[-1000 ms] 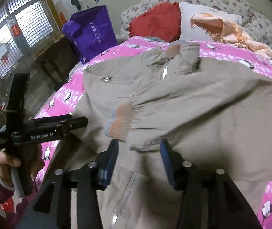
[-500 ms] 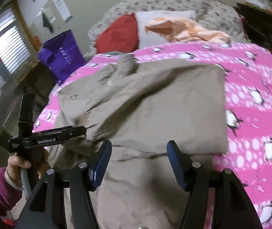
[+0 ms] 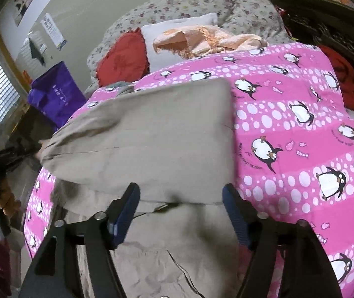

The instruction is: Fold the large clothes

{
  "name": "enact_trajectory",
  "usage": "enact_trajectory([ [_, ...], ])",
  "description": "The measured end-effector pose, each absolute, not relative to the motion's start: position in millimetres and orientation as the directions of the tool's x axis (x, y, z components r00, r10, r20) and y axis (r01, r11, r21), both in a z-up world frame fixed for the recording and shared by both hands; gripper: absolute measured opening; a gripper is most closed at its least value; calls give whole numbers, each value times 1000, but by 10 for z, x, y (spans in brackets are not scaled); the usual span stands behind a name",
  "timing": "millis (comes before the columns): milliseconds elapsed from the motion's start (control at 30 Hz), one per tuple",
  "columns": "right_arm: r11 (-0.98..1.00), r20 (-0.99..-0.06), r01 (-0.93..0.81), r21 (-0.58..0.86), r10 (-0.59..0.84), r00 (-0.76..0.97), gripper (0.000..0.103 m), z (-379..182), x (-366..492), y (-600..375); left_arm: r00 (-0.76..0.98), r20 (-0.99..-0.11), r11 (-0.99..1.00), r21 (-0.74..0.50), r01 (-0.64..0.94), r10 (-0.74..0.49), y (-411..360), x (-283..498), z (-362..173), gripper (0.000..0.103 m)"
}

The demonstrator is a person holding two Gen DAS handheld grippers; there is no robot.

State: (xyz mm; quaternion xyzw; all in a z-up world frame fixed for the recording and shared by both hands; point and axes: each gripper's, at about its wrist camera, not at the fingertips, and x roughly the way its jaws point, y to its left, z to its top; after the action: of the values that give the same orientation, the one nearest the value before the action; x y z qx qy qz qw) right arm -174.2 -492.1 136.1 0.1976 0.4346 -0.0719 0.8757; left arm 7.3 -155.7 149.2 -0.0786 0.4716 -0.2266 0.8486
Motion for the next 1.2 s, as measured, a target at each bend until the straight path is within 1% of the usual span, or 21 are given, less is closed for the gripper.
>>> enact_trajectory([
  [100,910,-806,310,275,43,591,73,1279,-1630,-4910,382,-820,903,-358,238,-426,-1382,148,1103,4],
  [200,912,-827,328,245,20,561,73,1221,-1448,-4896,357,-839,909,-352,222,-412,-1361,106,898,4],
  [267,906,-829,349,240,4,559,74,1225,-1329,-4908,366,-833,909,-357,217,-414,-1371,92,903,4],
  [300,899,-835,369,236,-7,551,77,1212,-1276,-4930,375,-828,907,-361,214,-418,-1377,100,927,4],
  [333,891,-839,384,241,-8,544,78,1188,-1225,-4959,378,-825,907,-363,213,-419,-1383,104,952,4],
  [467,869,-856,411,274,26,517,77,1033,-1010,-5089,409,-814,910,-361,202,-414,-1378,208,1049,3],
  [500,875,-860,399,274,37,508,62,992,-966,-5095,423,-809,913,-358,197,-408,-1353,225,1076,3],
  [533,884,-868,387,263,41,495,41,962,-938,-5092,428,-808,914,-356,193,-405,-1347,261,1073,3],
  [567,890,-878,389,236,24,478,4,942,-928,-5080,430,-808,915,-355,191,-403,-1348,282,1060,3],
  [600,886,-882,412,214,-7,472,4,939,-956,-5087,428,-813,918,-345,194,-395,-1359,287,1029,3],
  [667,874,-871,420,244,7,491,4,921,-1044,-5114,428,-827,931,-307,197,-363,-1392,289,939,3],
  [800,891,-906,417,183,-13,424,4,733,-1125,-5067,414,-850,945,-267,191,-324,-1443,285,838,4],
  [833,894,-901,415,169,-30,432,8,784,-1136,-5064,425,-851,950,-248,190,-307,-1454,264,864,8],
  [867,894,-896,421,153,-54,440,18,847,-1140,-5067,433,-850,952,-234,199,-300,-1473,241,902,13],
  [933,894,-870,433,117,-118,478,21,1070,-1153,-5040,451,-843,953,-215,214,-292,-1499,203,984,43],
  [1000,911,-846,395,119,-115,520,34,1263,-1073,-4975,488,-820,950,-208,231,-298,-1534,144,1110,50],
  [1067,931,-836,339,134,-78,543,36,1355,-929,-4857,509,-808,950,-198,241,-298,-1585,111,1198,54],
  [1100,937,-838,320,142,-59,543,36,1350,-861,-4816,517,-801,948,-199,248,-303,-1607,100,1228,56],
  [1133,941,-841,304,149,-41,539,36,1333,-784,-4765,525,-793,946,-196,259,-308,-1655,84,1251,61],
  [1200,949,-847,280,144,-28,531,36,1254,-593,-4662,527,-795,946,-175,274,-300,-1773,74,1219,65],
])
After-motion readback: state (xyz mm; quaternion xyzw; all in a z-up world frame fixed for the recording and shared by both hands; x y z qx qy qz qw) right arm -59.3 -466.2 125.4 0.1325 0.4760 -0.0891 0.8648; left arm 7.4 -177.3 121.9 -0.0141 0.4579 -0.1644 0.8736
